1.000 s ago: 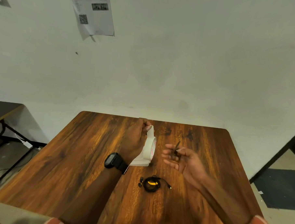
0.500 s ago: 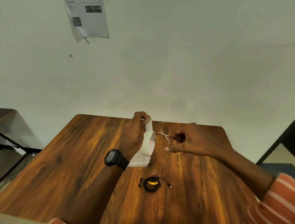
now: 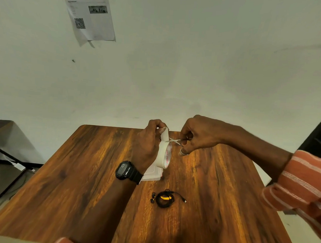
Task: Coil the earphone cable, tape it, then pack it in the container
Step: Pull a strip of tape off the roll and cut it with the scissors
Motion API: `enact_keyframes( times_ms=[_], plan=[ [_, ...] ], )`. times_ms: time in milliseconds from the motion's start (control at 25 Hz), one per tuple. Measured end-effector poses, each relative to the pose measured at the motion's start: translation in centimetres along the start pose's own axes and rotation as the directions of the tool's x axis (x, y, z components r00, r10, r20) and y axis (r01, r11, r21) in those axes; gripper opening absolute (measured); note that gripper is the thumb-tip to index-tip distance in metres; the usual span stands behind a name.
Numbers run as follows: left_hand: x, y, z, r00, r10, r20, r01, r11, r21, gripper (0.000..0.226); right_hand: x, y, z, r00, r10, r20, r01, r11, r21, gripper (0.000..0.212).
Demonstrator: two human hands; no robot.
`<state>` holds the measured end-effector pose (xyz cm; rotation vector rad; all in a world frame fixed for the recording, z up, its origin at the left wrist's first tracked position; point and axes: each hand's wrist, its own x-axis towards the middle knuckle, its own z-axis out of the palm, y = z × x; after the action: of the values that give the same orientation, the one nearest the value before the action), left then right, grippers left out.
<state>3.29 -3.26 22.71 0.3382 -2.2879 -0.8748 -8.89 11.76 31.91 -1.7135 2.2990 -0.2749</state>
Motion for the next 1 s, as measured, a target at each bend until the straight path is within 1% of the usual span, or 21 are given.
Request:
enact_keyframes(
  times_ms=[120, 200, 240, 320, 480, 640, 720, 760, 840, 880, 920, 960, 1000],
  plan=[
    [0.0, 0.2, -0.1, 0.999, 0.037, -0.011, -0.037, 0.999, 0.013, 0.015, 0.2, -0.3, -0.1, 0.999, -0.024, 0.031, 0.025, 0.999, -0.026, 0.031],
    [-0.1, 0.2, -0.1, 0.996, 0.084, -0.026, -0.083, 0.996, 0.039, 0.012, 0.5, -0.4, 0.0, 0.999, -0.042, 0.023, 0.043, 0.998, -0.039, 0.032],
    [-0.2, 0.1, -0.1, 0.996, 0.086, -0.035, -0.085, 0.996, 0.029, 0.011, 0.6, -0.5, -0.1, 0.999, -0.045, 0.016, 0.045, 0.998, -0.035, 0.032],
    [-0.1, 0.1, 0.0, 0.997, 0.052, -0.053, -0.053, 0.998, -0.031, 0.013, 0.8, -0.5, -0.3, 0.998, -0.055, 0.016, 0.055, 0.998, -0.016, 0.029],
    [0.1, -0.2, 0.2, 0.996, 0.066, -0.054, -0.066, 0.998, 0.002, 0.009, 1.2, -0.4, -0.3, 0.997, -0.072, 0.027, 0.073, 0.997, -0.008, 0.028],
    [0.4, -0.6, 0.5, 0.997, 0.018, -0.072, -0.021, 0.999, -0.035, 0.008, 1.4, 0.5, 0.2, 0.996, -0.094, 0.015, 0.093, 0.995, 0.034, 0.017],
    [0.5, -0.9, 1.1, 0.991, -0.005, -0.131, -0.005, 0.997, -0.073, 0.010, 1.3, 0.9, 1.0, 0.998, -0.064, 0.005, 0.063, 0.987, 0.145, 0.011],
    [0.6, -1.0, 1.5, 0.984, -0.025, -0.175, 0.009, 0.996, -0.088, 0.016, 1.2, 1.0, 1.8, 0.999, -0.041, 0.009, 0.038, 0.976, 0.215, 0.011],
    [0.6, -1.2, 2.1, 0.966, -0.041, -0.256, 0.021, 0.997, -0.080, 0.025, 1.2, 1.2, 3.9, 1.000, 0.028, -0.010, -0.024, 0.953, 0.301, 0.025],
    [0.4, -1.1, 2.4, 0.958, -0.026, -0.286, -0.002, 0.995, -0.099, 0.025, 1.2, 1.2, 5.2, 0.997, 0.069, -0.033, -0.052, 0.924, 0.378, 0.030],
    [0.2, -0.9, 2.6, 0.950, -0.019, -0.312, -0.027, 0.990, -0.142, 0.021, 1.0, 1.1, 6.6, 0.991, 0.115, -0.064, -0.067, 0.860, 0.506, 0.032],
    [-0.1, -0.8, 2.9, 0.940, -0.022, -0.339, -0.042, 0.983, -0.181, 0.015, 0.9, 0.9, 7.9, 0.981, 0.168, -0.094, -0.067, 0.756, 0.651, 0.030],
    [-0.2, -0.5, 3.1, 0.927, -0.030, -0.374, -0.049, 0.979, -0.200, 0.009, 0.7, 0.5, 9.0, 0.967, 0.218, -0.134, -0.040, 0.648, 0.761, 0.025]
  ],
)
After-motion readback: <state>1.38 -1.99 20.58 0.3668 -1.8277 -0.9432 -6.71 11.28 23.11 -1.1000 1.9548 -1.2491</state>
